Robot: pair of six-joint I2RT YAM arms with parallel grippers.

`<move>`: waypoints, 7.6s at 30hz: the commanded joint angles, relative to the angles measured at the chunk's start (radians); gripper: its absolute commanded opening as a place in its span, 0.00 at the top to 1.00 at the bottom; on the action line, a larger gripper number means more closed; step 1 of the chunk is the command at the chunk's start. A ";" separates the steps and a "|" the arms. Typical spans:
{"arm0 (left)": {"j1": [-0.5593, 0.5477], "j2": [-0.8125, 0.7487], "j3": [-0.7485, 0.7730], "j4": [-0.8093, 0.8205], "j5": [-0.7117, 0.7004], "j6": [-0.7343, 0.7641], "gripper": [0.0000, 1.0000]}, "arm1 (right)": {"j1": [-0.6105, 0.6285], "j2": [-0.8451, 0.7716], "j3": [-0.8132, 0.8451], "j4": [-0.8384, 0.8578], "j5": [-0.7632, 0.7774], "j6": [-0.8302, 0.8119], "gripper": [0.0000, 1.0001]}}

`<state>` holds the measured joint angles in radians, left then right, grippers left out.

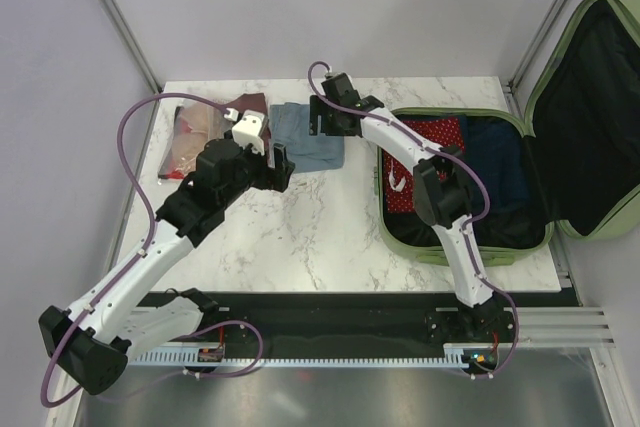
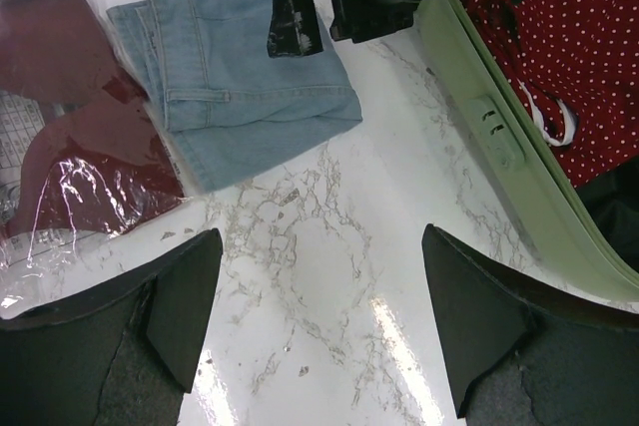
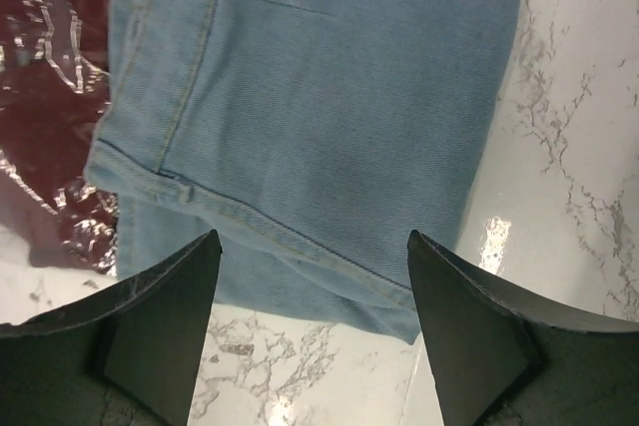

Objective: Pack the luggage
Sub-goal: Pick up the clothes at the center of the board, then place the clothes in the luggage.

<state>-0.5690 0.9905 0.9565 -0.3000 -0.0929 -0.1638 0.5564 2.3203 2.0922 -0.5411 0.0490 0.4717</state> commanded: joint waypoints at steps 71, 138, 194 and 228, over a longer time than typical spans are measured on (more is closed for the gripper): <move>-0.002 0.020 0.041 -0.010 0.079 -0.037 0.12 | 0.016 -0.364 -0.291 -0.129 0.276 -0.079 1.00; -0.003 0.082 0.036 -0.014 0.079 -0.014 0.12 | -0.211 -0.892 -0.347 -0.264 0.445 -0.257 1.00; -0.002 0.108 0.039 -0.022 0.088 -0.011 0.12 | -0.517 -0.920 -0.460 -0.135 0.133 -0.315 1.00; -0.002 0.123 0.044 -0.027 0.090 -0.013 0.12 | -0.714 -0.719 -0.606 -0.080 0.316 -0.298 1.00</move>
<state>-0.5690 1.1141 0.9642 -0.3325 -0.0166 -0.1780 -0.1482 1.5761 1.4685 -0.6815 0.2970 0.1631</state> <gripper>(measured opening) 0.877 0.034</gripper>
